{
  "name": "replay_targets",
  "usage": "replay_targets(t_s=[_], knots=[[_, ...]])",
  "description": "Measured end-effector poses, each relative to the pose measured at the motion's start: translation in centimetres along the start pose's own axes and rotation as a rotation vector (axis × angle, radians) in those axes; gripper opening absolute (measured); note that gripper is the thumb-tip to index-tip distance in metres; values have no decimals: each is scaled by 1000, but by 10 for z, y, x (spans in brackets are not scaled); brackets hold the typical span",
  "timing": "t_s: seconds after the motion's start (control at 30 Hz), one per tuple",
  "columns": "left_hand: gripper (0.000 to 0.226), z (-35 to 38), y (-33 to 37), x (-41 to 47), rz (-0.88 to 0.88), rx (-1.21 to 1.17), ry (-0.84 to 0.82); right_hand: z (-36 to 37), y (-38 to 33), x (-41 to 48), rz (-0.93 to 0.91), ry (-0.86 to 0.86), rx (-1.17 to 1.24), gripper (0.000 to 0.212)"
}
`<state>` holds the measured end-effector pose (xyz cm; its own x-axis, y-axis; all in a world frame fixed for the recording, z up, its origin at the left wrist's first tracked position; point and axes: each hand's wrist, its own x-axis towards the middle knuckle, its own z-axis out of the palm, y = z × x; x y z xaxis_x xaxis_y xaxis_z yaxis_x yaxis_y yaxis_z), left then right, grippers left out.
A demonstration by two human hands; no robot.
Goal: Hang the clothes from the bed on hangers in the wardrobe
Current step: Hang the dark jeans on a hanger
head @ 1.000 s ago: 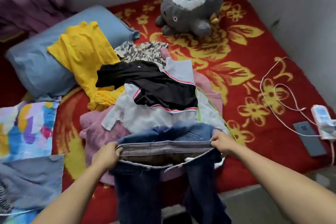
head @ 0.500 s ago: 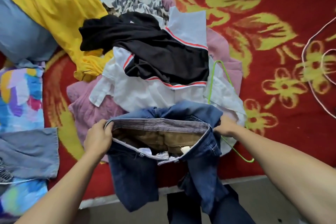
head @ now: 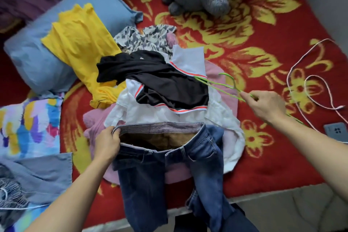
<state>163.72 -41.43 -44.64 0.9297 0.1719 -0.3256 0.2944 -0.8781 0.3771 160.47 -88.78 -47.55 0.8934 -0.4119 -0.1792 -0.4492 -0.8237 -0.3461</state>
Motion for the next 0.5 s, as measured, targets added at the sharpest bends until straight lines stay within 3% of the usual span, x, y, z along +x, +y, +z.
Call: replay_targets(t_s=[0.1,0.27,0.33,0.5], knots=[[22,-10,20,-7,16,-9,12,-28,-51,-22,-184,31,247,33],[22,-24,33,-14,55,-7,4,-61,-103,-60,-422,24,481,47],[23,-28,34,-19,64,-5,10,-70,-112,-70,-505,13,504,43],[23,-36,35,-32,126,-23,41,-77,-124,-79,-561,-50,554,49]])
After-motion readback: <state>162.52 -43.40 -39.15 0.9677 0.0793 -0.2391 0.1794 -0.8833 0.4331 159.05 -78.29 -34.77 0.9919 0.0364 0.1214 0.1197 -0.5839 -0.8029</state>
